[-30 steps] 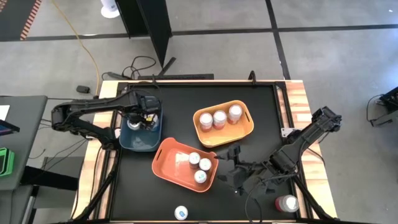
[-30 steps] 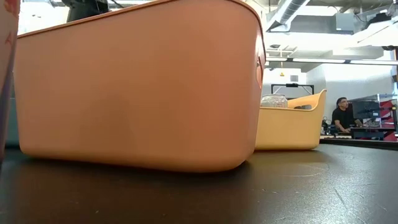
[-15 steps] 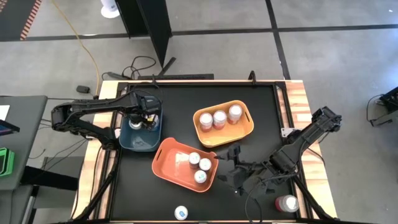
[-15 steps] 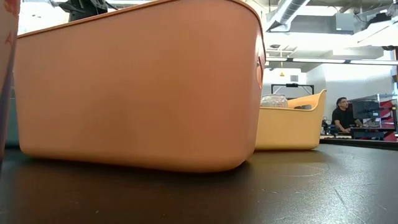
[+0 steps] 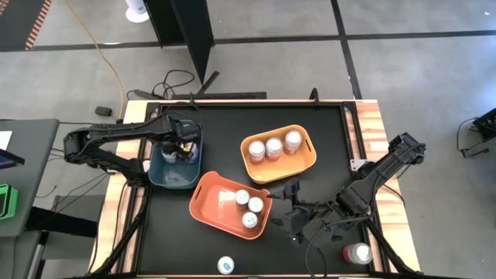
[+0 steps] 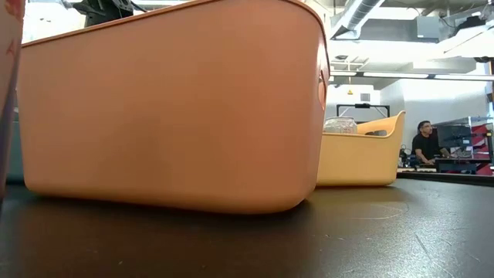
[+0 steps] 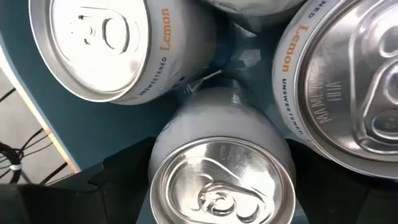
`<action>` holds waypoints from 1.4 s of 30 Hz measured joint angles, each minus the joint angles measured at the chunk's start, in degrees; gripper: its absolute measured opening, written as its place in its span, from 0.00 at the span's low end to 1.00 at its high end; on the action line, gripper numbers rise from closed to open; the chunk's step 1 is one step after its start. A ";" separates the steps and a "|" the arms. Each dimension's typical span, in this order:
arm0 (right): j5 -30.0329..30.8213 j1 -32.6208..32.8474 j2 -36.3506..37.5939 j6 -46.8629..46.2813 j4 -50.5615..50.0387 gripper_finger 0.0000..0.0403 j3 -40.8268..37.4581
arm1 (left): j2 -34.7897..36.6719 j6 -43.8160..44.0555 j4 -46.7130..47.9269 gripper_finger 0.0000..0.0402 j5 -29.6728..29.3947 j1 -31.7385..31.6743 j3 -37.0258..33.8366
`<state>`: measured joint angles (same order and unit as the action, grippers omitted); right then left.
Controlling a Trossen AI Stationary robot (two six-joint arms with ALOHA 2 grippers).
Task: Sort soda cans
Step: Put the blue soda can into the blue bin, then put the blue soda can into the orange bin
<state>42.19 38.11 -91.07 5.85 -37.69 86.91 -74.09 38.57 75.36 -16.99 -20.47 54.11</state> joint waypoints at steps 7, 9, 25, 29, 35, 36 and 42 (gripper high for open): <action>0.01 0.00 0.00 0.03 0.01 0.92 0.00 | 0.03 0.00 3.55 0.85 -1.06 0.00 3.32; 0.02 0.00 0.00 0.00 0.00 0.92 0.00 | 0.03 0.00 4.59 0.85 -2.09 0.00 4.81; -0.02 0.00 0.00 -0.28 -0.02 0.92 0.00 | 0.40 -1.09 10.36 0.85 -5.03 1.54 19.02; -0.02 0.00 -0.01 -0.32 -0.02 0.92 0.00 | 2.00 -2.85 8.16 0.85 -6.27 4.68 24.88; 0.02 0.00 -0.02 -1.02 -0.02 0.92 0.00 | 6.18 -6.52 -0.94 0.85 -9.86 13.92 28.41; 0.03 0.00 -0.02 -1.45 -0.05 0.92 0.00 | 6.80 -7.51 -3.18 0.85 -10.12 15.82 28.14; 0.10 0.27 -0.02 -5.24 -2.14 0.92 -0.02 | 7.31 -12.79 -12.13 0.85 -10.30 28.89 26.45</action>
<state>42.29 38.38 -91.09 0.61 -39.83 86.89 -66.78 25.77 63.23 -27.28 8.42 80.57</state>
